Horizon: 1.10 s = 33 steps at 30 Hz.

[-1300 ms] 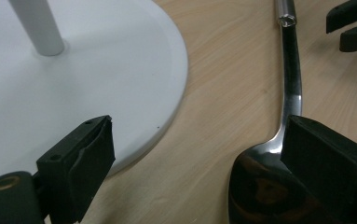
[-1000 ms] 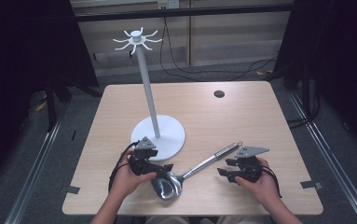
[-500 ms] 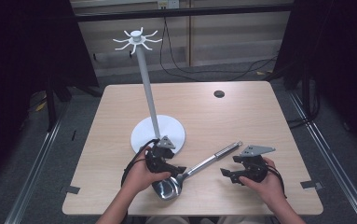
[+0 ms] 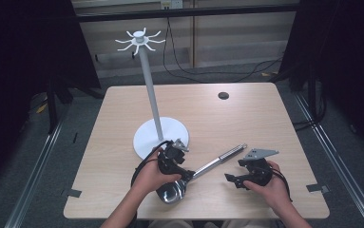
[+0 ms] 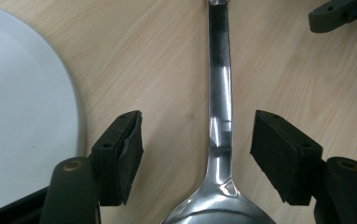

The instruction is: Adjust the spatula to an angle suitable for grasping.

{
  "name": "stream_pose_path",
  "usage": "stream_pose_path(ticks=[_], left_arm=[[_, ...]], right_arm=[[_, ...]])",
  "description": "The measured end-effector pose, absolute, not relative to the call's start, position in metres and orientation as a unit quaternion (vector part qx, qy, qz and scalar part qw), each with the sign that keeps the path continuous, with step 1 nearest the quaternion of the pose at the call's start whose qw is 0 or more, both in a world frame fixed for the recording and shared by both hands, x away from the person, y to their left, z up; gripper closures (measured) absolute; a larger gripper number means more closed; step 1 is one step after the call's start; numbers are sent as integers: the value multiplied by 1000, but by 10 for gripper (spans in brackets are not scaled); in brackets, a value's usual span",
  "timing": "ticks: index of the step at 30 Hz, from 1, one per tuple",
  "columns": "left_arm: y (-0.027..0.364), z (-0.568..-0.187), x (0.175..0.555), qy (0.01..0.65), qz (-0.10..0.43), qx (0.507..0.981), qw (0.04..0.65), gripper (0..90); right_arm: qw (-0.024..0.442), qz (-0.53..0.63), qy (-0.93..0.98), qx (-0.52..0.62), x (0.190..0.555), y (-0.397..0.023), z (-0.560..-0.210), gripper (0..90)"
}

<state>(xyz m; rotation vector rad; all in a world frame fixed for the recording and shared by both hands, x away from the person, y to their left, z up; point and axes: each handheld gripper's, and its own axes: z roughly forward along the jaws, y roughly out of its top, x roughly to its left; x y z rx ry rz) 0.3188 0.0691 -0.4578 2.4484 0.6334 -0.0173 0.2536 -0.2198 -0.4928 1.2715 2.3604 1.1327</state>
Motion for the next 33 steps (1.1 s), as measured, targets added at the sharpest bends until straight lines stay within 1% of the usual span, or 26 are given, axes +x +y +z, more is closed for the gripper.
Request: stream_pose_path(ticks=[5, 9, 10, 11, 15, 19, 21, 22, 23, 25, 26, 27, 28, 29, 30, 31, 32, 33], left_arm=[[60, -461, 320, 223, -12, 933, 282, 368], [53, -465, 319, 225, -15, 931, 286, 393], [51, -467, 317, 235, -17, 927, 294, 397], [51, -466, 319, 219, -15, 935, 280, 405], [44, -471, 317, 223, -15, 933, 283, 434], [37, -475, 318, 200, -8, 942, 270, 452], [33, -478, 316, 206, -7, 941, 267, 465], [32, -478, 317, 192, -3, 947, 258, 471], [30, -480, 315, 209, -3, 942, 264, 473], [28, -479, 317, 197, 3, 946, 258, 490], [26, -480, 315, 205, 10, 943, 262, 509], [25, -479, 316, 186, 24, 950, 249, 546], [24, -478, 315, 188, 23, 950, 249, 611], [23, -479, 314, 192, 23, 947, 256, 611], [22, -479, 314, 190, 22, 946, 261, 654], [22, -478, 315, 175, 20, 952, 252, 721], [21, -478, 313, 188, 19, 948, 256, 734], [20, -477, 314, 181, 20, 951, 250, 738]], right_arm=[[117, 386, 803, 438, 254, -222, -492, 189], [119, 390, 800, 440, 254, -224, -492, 180], [118, 390, 800, 439, 255, -224, -492, 178], [119, 390, 800, 439, 255, -225, -492, 177], [122, 392, 798, 441, 255, -226, -491, 175], [122, 394, 796, 443, 255, -227, -490, 175], [123, 393, 795, 444, 255, -228, -490, 175], [124, 393, 795, 445, 255, -229, -489, 174], [125, 394, 795, 445, 255, -229, -489, 174], [125, 391, 795, 446, 255, -230, -489, 174], [126, 391, 795, 447, 255, -231, -489, 174], [126, 391, 794, 447, 255, -231, -489, 174], [127, 391, 794, 448, 256, -232, -489, 174], [127, 391, 794, 448, 256, -232, -489, 174], [126, 392, 793, 449, 256, -233, -489, 174], [126, 392, 793, 450, 256, -233, -490, 174], [127, 391, 792, 451, 256, -233, -490, 174], [127, 391, 792, 451, 256, -233, -490, 174]])
